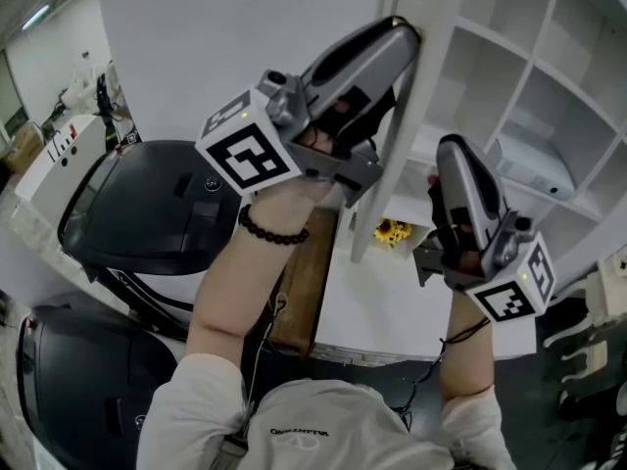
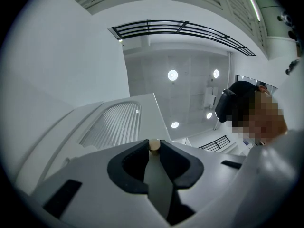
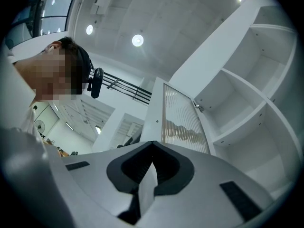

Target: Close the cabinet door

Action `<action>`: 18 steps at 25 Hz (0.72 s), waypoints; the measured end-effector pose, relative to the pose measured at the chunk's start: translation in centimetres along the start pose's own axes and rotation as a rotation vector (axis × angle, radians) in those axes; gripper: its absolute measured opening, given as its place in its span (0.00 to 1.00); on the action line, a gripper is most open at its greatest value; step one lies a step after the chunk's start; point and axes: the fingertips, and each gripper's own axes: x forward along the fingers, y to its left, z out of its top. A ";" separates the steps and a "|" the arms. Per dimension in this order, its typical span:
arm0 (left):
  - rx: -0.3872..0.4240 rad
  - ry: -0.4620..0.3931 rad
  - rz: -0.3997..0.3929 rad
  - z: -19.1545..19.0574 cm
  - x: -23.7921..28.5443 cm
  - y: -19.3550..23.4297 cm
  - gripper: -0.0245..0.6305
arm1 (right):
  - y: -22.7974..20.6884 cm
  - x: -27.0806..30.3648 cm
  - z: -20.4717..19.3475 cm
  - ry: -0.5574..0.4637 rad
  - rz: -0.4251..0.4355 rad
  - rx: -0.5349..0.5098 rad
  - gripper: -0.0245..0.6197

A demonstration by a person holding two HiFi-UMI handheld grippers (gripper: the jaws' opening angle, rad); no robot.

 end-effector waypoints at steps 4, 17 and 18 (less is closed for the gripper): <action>0.008 0.008 0.005 -0.3 -0.2 0.1 0.15 | -0.4 -0.3 -0.4 -0.003 -0.012 -0.001 0.05; 0.101 0.031 0.036 -1.6 0.1 0.0 0.15 | -1.5 -1.8 -0.5 -0.007 -0.052 -0.027 0.05; 0.109 0.036 0.038 -1.8 0.2 0.0 0.15 | -1.7 -2.0 -0.5 -0.008 -0.056 -0.027 0.05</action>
